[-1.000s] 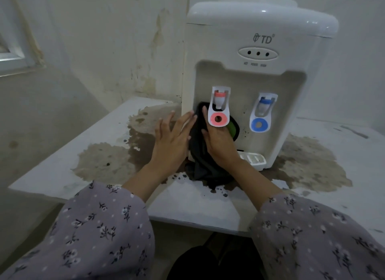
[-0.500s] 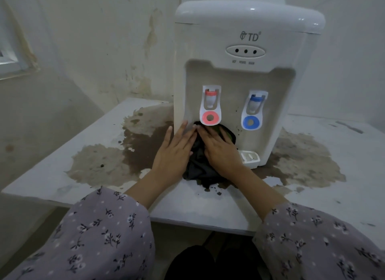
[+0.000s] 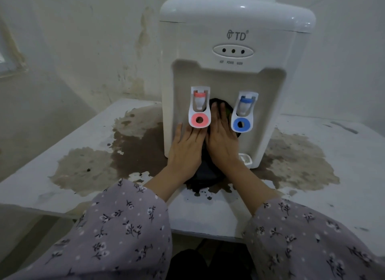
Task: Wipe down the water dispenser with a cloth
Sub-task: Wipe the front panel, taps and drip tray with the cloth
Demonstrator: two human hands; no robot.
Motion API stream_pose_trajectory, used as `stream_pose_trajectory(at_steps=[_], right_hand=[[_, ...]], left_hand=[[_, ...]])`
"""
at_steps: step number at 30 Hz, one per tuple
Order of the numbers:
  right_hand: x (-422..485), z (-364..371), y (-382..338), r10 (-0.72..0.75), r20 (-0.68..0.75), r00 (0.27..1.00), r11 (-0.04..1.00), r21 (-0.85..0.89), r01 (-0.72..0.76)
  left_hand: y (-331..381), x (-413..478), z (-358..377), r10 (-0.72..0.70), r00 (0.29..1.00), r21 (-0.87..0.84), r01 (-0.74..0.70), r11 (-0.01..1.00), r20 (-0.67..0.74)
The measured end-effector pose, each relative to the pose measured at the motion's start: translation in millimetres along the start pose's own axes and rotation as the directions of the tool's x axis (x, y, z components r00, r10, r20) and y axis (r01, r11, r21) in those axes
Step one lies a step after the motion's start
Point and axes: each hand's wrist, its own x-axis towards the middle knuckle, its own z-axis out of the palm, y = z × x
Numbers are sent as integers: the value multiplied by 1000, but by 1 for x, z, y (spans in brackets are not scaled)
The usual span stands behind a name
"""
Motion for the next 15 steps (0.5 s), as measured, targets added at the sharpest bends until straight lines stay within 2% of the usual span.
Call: stream_pose_trajectory(at_steps=[2,4,6,8,10,13,15], right_hand=[[0,4,1,104,46,994,994,15,-105],[0,5,4,138,55,989,990,-5,-138],[1,6,7,71,44,997,997,-47,-68],[7,1,9,-86,4,996,989,-122,85],[18,-5,11,-206,-42,978,972,-126,200],[34,-10,13,-180,-104,978,984,-28,178],[40,-13,13,-142,-89,986,989,32,146]], left_hand=[[4,5,0,2,1000,-9,-2,1000,-7],[7,8,0,7,1000,-22,-8,1000,-16],[8,8,2,3,1000,-54,-5,999,-31],[7,7,3,-25,999,-114,20,993,-37],[7,10,4,-63,996,-156,53,986,-60],[11,19,1,-95,986,-173,71,982,-138],[13,21,2,-113,984,-206,82,975,-141]])
